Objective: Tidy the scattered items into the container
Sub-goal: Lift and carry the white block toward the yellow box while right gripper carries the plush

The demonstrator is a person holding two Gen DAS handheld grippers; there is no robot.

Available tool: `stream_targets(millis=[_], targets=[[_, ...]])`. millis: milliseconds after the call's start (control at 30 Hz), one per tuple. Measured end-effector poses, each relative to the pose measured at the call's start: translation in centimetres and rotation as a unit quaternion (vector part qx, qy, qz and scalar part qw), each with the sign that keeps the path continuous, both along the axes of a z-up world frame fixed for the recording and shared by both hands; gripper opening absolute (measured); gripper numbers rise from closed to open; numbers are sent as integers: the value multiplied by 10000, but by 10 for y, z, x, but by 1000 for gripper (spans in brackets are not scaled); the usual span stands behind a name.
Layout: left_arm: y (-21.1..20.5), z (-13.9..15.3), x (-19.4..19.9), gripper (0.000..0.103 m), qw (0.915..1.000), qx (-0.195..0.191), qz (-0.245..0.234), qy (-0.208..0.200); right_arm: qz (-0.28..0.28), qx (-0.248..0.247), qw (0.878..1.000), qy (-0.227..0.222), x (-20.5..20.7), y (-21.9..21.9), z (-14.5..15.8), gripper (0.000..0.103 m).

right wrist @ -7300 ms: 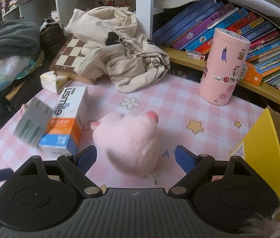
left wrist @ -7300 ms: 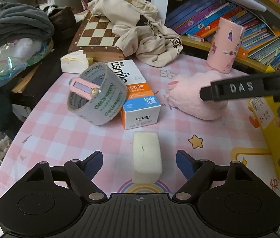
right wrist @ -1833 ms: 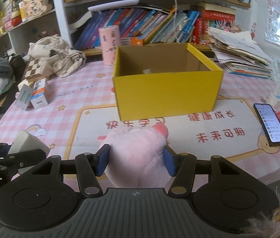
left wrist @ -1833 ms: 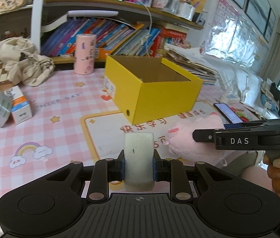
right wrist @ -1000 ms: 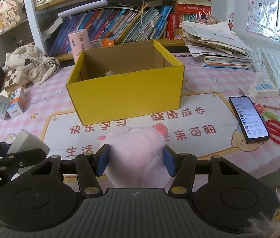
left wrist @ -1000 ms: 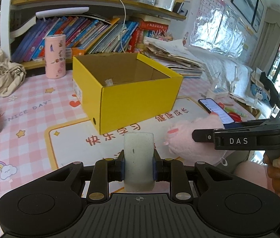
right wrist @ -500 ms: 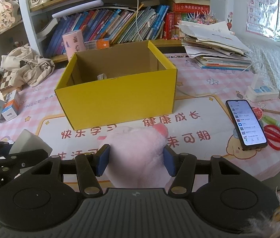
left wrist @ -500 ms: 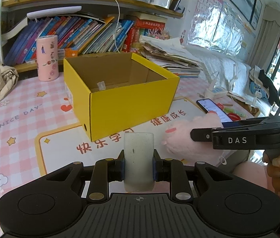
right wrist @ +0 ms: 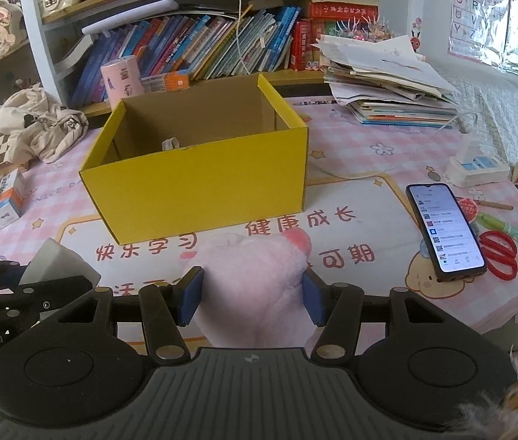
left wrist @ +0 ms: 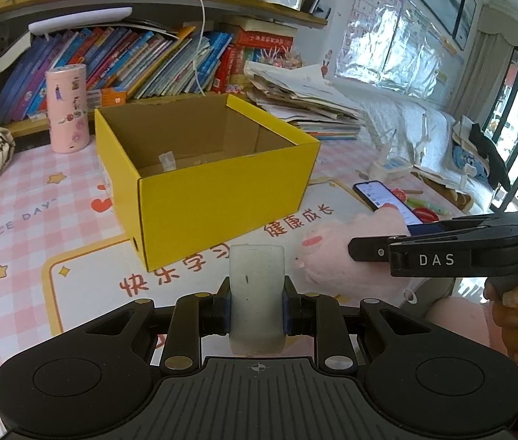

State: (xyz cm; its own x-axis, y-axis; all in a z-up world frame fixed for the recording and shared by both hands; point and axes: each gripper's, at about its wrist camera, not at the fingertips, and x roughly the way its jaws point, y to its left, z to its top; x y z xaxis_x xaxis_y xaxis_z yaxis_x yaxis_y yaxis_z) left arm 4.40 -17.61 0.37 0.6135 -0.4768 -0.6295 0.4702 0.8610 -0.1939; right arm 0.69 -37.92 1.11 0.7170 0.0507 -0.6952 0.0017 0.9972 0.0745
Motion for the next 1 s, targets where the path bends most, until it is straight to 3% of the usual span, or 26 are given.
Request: stream_targets(millis=[767,1000], targets=[[-22,-6,31,22,9999,-135,-84,58,190,-241,9995,15,31,-14,-1,54],[-37,7,42,22,9992,-346,-165,-112,360,-384,9983,-264,38,-20,14,54]])
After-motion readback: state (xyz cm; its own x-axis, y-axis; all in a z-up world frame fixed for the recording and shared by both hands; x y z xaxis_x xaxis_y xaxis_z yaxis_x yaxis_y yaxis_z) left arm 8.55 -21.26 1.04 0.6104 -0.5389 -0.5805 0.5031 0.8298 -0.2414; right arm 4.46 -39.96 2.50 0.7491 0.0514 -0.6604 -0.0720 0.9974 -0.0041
